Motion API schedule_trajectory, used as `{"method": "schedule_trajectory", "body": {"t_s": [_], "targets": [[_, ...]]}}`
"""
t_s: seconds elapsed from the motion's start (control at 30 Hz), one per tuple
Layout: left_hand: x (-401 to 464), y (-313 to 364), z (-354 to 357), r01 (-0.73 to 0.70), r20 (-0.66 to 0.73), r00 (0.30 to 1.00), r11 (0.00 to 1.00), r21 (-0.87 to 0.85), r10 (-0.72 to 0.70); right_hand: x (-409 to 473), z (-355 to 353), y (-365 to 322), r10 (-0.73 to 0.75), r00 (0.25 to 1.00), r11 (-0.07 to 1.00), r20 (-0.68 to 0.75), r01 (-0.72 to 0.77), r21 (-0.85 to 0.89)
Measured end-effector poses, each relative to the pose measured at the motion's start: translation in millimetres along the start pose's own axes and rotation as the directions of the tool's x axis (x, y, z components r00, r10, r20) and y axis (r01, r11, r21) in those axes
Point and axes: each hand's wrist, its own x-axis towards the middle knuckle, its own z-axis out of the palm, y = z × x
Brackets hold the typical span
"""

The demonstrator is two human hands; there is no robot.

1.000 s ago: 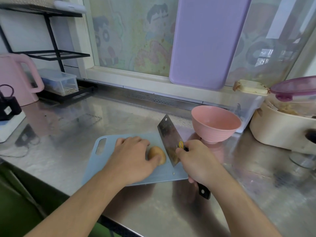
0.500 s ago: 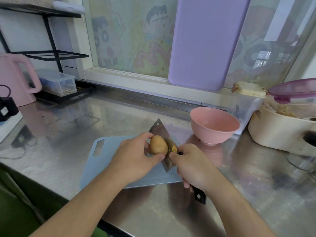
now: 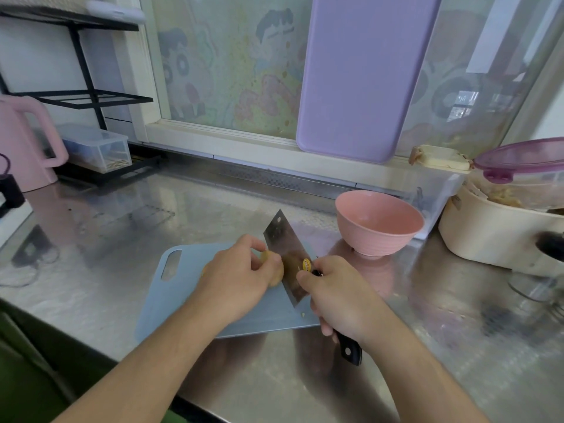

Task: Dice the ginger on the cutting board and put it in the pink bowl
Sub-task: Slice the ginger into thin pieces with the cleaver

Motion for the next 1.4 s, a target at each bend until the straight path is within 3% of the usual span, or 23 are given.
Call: {"method": "schedule_trajectory", "body": {"t_s": [0.43,0.67,1.0,1.23,1.4], "targets": [[-5,-11,18,-0.009,-0.1,0.995,0.952,-0.305,-0.022,-5,-5,-7,0.016,1.0,0.996,0.011,-0.017,0.087],[-10,-10,16,-0.016,-0.075,0.997,0.918,-0.397,-0.015,-10,-12,-18,0.032,0.999,0.985,-0.016,-0.029,0.173],[-7,-12,19,-0.026,-0.094,0.995,0.935,-0.355,-0.008,-17,-22,-36,0.021,1.0,0.999,-0.005,-0.021,0.046],[-9,-11,18,-0.029,-0.094,0.996,0.94,-0.341,-0.004,-18,-22,-57,0.008,1.0,0.988,-0.017,-0.01,-0.156],[-10,-9,16,-0.021,-0.087,0.996,0.935,-0.355,-0.01,-15,-28,-81,0.023,0.999,0.994,0.049,-0.018,-0.108]]}}
